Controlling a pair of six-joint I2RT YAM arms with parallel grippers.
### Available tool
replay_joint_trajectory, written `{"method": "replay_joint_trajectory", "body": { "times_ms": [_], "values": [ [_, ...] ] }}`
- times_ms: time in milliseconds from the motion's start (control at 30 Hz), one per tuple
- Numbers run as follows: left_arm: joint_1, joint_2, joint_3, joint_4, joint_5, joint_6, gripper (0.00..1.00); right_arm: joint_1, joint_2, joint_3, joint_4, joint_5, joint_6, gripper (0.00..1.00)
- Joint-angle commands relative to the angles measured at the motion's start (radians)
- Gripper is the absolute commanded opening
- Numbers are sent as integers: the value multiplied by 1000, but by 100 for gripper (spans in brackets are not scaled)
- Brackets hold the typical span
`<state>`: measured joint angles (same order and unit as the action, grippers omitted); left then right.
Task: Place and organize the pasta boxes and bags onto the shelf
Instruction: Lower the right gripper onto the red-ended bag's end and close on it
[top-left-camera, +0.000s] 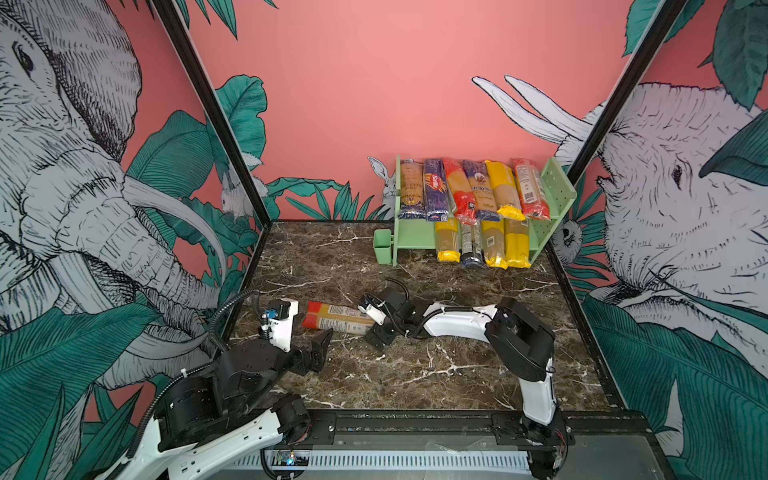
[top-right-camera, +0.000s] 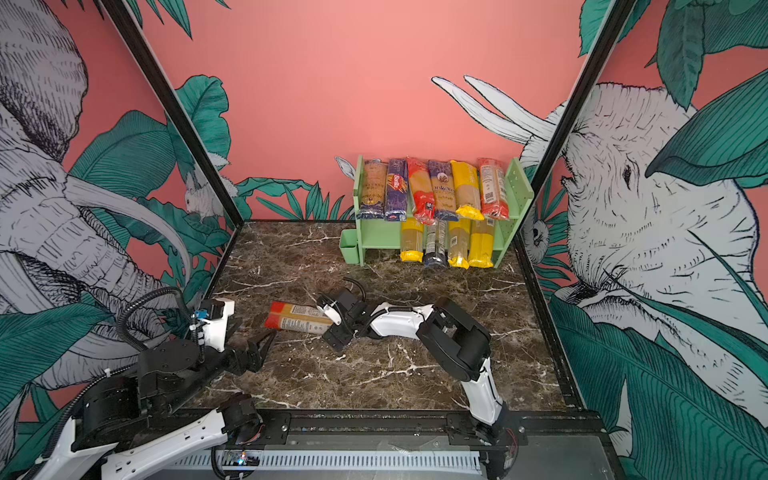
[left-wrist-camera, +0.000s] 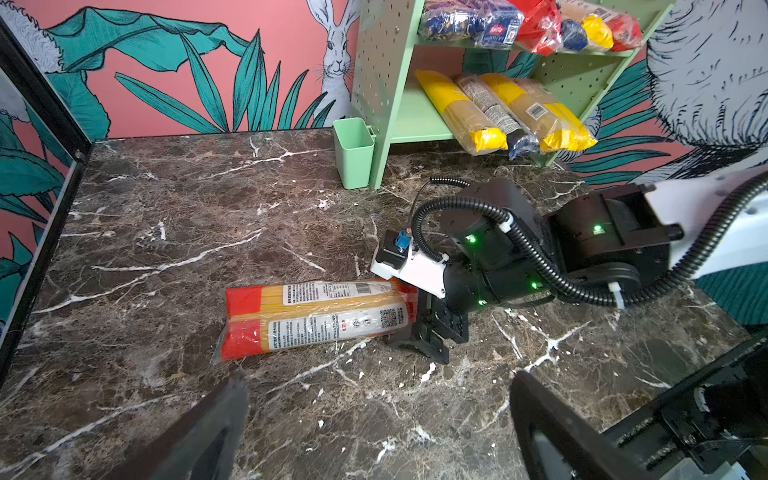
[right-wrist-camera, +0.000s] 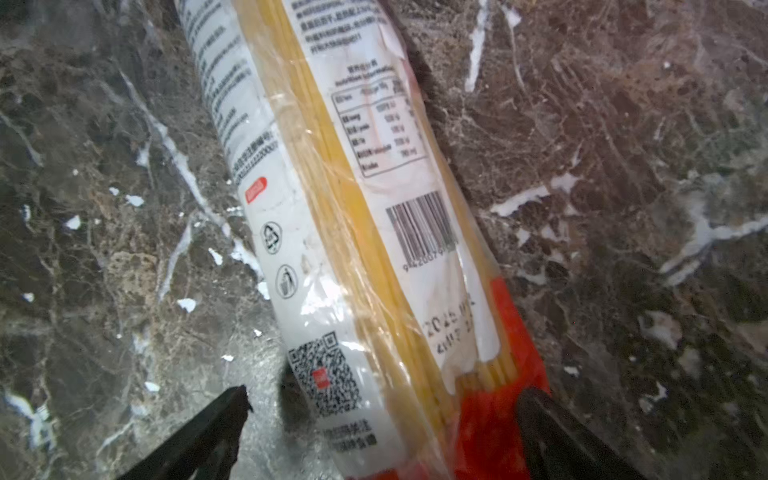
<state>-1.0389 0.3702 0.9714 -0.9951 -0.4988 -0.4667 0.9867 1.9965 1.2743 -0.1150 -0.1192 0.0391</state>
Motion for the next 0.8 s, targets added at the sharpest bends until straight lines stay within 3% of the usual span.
{"method": "replay_joint_trajectory", "body": {
  "times_ms": [0, 767],
  "values": [
    [4, -14, -7, 14, -22, 8, 98, -3, 27, 13, 7, 17, -39, 99],
    [4, -2, -2, 29, -19, 19, 98, -49, 20, 81, -44, 50, -109, 99]
  ]
}}
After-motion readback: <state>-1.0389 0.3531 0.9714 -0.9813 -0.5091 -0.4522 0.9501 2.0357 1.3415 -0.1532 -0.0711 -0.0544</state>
